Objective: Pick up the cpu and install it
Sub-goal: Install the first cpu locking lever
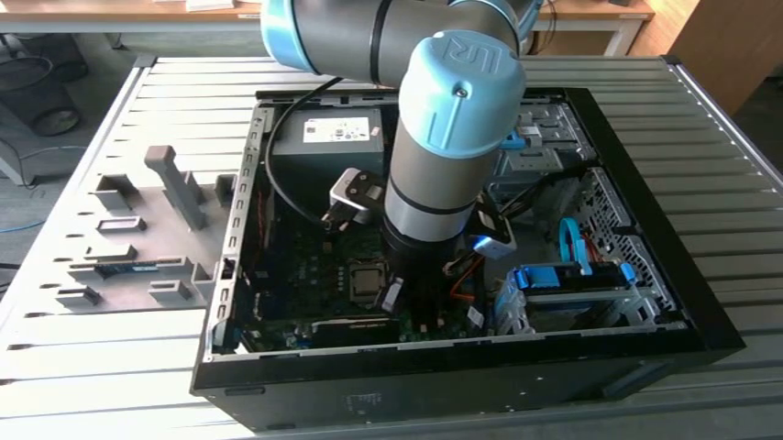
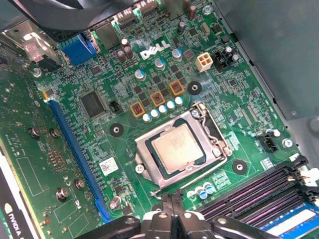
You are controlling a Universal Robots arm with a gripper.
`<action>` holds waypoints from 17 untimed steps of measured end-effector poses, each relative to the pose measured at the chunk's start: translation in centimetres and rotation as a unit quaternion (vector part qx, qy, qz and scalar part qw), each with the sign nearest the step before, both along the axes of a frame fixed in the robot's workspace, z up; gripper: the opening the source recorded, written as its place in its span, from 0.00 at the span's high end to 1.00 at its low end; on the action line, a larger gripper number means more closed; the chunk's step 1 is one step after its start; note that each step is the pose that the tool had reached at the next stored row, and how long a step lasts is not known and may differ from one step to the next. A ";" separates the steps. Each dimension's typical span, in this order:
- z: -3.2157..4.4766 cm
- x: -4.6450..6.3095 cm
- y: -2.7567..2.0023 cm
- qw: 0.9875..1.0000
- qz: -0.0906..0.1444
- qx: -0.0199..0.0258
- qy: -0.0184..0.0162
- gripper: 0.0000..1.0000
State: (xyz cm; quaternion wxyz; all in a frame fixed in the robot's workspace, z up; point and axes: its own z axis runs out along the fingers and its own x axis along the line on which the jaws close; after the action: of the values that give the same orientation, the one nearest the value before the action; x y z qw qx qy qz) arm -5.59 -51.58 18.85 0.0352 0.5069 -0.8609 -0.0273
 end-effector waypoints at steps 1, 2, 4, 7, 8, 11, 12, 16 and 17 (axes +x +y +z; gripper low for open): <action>0.06 0.0 0.00 1.000 0.000 0.000 0.000 0.90; 0.14 0.0 0.00 1.000 0.000 0.000 0.000 0.90; 0.37 0.0 0.00 1.000 0.000 0.000 0.000 0.90; 0.79 0.0 0.00 1.000 0.000 0.000 0.000 0.90; 1.01 0.0 0.00 1.000 0.000 0.000 0.000 0.90; 1.83 0.0 0.00 1.000 0.000 0.000 0.000 0.90; 2.12 0.0 0.00 1.000 0.000 0.000 0.000 0.90; 2.70 0.0 0.00 1.000 0.000 0.000 0.000 0.90; 2.74 0.0 0.02 1.000 0.000 0.000 0.000 0.90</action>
State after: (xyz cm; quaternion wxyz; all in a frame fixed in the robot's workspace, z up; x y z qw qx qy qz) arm -5.59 -51.56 21.59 0.0351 0.5069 -0.8608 -0.0274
